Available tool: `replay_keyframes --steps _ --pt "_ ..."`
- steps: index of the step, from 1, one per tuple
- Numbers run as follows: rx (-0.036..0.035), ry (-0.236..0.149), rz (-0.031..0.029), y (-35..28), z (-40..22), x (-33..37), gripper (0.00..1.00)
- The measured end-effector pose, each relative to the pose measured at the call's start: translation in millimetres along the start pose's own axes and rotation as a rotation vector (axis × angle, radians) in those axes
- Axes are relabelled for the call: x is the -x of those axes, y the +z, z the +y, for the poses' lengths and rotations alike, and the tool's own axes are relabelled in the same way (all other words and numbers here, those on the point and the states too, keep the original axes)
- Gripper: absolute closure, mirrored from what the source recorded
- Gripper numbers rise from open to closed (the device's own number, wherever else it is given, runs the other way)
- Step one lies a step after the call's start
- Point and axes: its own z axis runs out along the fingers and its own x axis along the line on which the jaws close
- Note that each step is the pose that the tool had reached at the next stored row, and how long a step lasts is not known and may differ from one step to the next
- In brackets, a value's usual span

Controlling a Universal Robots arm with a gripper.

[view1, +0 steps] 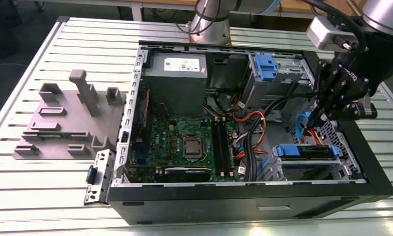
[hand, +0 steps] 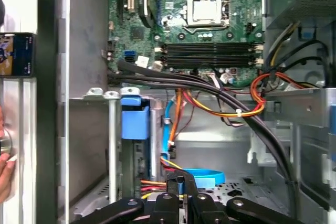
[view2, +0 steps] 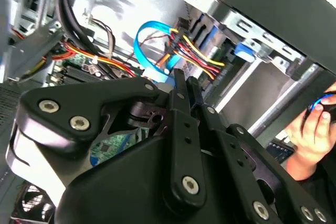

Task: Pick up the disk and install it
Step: 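Insert the second disk wire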

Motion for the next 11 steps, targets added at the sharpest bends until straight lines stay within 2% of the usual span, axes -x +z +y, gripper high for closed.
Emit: replay_keyframes --steps 3,11 --pt "-0.0009 -0.002 0.0 1.0 0.5 -6.8 0.84" --pt "-0.001 -0.002 0.0001 1.0 0.5 -7.4 0.84"
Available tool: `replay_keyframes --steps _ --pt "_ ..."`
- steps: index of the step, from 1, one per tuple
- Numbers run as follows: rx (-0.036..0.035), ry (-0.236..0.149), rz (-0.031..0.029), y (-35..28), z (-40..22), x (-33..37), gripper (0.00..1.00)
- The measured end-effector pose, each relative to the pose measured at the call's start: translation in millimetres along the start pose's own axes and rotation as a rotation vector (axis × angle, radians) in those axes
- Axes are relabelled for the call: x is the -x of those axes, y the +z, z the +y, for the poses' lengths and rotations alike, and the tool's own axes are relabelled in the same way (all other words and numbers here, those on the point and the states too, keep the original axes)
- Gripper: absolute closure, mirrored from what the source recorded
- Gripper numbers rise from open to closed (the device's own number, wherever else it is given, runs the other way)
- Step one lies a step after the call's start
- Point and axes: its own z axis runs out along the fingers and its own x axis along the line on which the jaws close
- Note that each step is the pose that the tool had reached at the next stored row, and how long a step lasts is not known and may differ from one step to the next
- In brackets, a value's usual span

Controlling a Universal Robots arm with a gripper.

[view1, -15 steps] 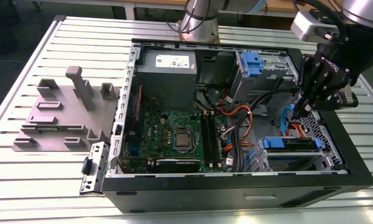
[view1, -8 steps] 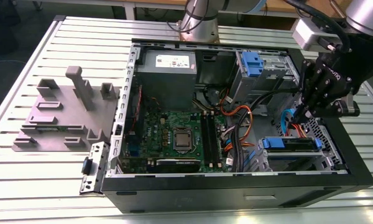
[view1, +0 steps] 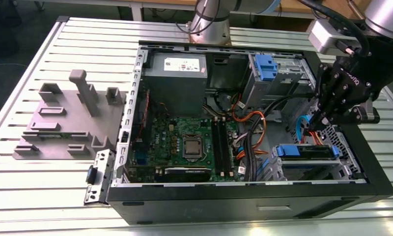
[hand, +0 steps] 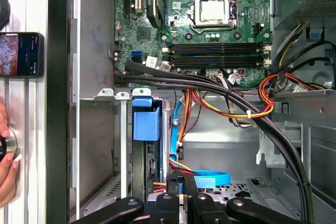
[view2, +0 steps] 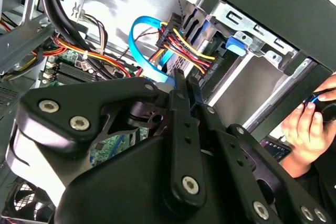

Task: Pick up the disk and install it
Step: 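Insert the second disk wire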

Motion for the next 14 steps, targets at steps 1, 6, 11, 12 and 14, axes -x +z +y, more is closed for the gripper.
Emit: replay_keyframes --steps 1,6,11,12,14 --pt "0.0 0.0 0.0 0.0 0.0 0.0 0.84" --pt "0.0 0.0 0.0 0.1 0.0 -0.6 0.84" --pt "-0.0001 0.0 -0.0223 1.0 0.1 -7.0 0.84" --pt "-0.0002 -0.001 -0.0281 1.3 0.1 -8.9 0.84" --pt "-0.0006 -0.001 -0.0363 2.0 0.5 -13.3 0.84"
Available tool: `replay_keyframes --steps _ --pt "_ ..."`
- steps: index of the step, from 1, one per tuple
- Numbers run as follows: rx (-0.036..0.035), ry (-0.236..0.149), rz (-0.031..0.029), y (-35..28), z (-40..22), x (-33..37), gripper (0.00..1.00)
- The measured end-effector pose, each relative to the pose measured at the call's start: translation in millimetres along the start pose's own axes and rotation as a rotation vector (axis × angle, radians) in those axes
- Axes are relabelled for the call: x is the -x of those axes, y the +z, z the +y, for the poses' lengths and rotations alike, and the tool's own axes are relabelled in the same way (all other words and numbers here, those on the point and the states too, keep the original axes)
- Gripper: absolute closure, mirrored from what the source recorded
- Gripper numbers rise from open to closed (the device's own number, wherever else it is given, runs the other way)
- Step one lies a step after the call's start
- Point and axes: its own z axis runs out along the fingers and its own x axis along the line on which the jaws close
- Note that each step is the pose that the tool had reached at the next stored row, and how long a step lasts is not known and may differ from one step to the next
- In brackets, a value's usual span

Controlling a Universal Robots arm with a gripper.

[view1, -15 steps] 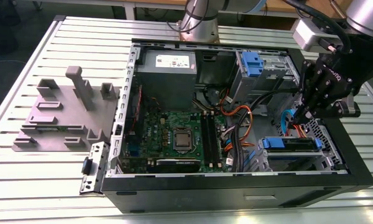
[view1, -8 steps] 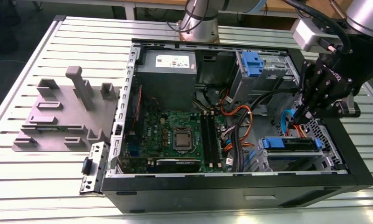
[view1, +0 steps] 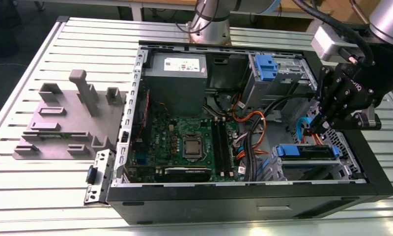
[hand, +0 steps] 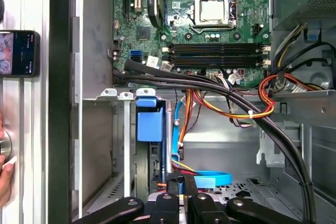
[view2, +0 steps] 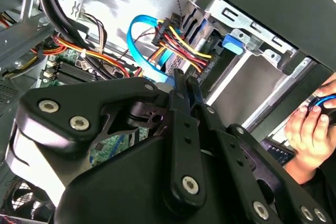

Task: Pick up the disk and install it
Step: 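Insert the second disk wire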

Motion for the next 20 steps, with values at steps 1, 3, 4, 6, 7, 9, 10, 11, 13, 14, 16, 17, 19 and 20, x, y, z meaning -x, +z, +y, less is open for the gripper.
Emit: replay_keyframes --steps 1,3,4,6,7,9,10,11,13,14,16,17,19,20 --pt "-0.0002 0.0 -0.0037 0.3 0.1 -2.5 0.84" --pt "-0.0007 0.0 -0.0127 1.3 0.2 -6.8 0.84" --pt "-0.0011 0.0 -0.0171 1.7 0.3 -9.0 0.84" --pt "-0.0018 -0.001 -0.0283 2.5 0.5 -12.7 0.84" --pt "-0.0021 -0.001 -0.0364 3.0 0.5 -14.3 0.84" --pt "-0.0027 -0.001 -0.0507 4.1 0.7 -17.6 0.84" --pt "-0.0028 -0.001 -0.0564 4.9 0.7 -19.1 0.84" --pt "-0.0029 -0.001 -0.0586 6.1 0.7 -20.5 0.84" --pt "-0.0034 -0.001 -0.0588 7.8 0.6 -22.5 0.84" --pt "-0.0041 -0.001 -0.0589 8.6 0.6 -23.1 0.84" --pt "-0.0067 -0.004 -0.059 9.9 0.7 -24.0 0.84" --pt "-0.008 -0.009 -0.0588 10.5 0.8 -24.5 0.84" --pt "-0.009 -0.017 -0.0588 12.1 0.8 -25.0 0.84" --pt "-0.0092 -0.018 -0.0587 13.0 0.9 -25.3 0.84"
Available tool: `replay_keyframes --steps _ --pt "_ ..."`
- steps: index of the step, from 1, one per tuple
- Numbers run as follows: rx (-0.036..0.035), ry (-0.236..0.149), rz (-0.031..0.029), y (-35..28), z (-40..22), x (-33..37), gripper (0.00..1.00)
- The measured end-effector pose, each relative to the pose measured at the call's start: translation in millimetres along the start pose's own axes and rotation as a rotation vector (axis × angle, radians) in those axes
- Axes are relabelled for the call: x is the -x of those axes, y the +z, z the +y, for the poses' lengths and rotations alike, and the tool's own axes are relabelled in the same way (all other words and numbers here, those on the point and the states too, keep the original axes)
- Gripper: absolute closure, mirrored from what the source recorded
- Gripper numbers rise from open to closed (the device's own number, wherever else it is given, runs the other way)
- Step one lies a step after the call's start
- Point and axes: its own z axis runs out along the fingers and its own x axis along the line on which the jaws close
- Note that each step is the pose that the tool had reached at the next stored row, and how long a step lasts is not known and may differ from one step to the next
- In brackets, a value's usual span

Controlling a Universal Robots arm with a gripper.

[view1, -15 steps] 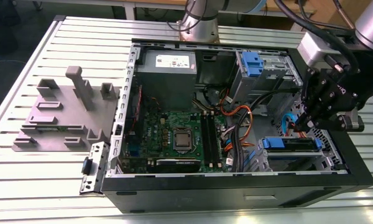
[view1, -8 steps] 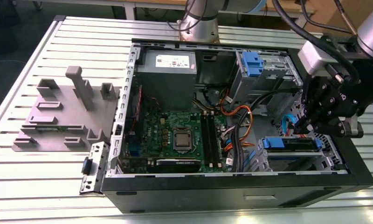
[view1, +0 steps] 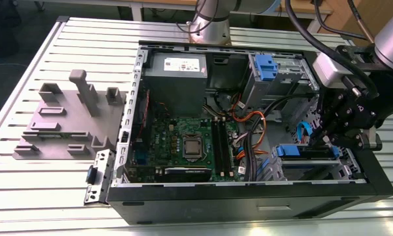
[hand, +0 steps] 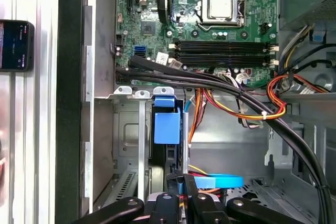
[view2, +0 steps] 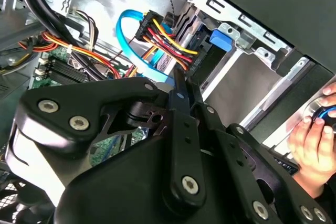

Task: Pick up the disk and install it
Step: 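Insert the second disk wire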

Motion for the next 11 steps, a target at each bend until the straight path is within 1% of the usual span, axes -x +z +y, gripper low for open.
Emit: replay_keyframes --steps 4,11 --pt "-0.0008 0.0 0.0001 2.8 0.3 -1.4 0.84" --pt "-0.001 0.0 0.0 5.3 0.3 -1.7 0.84"
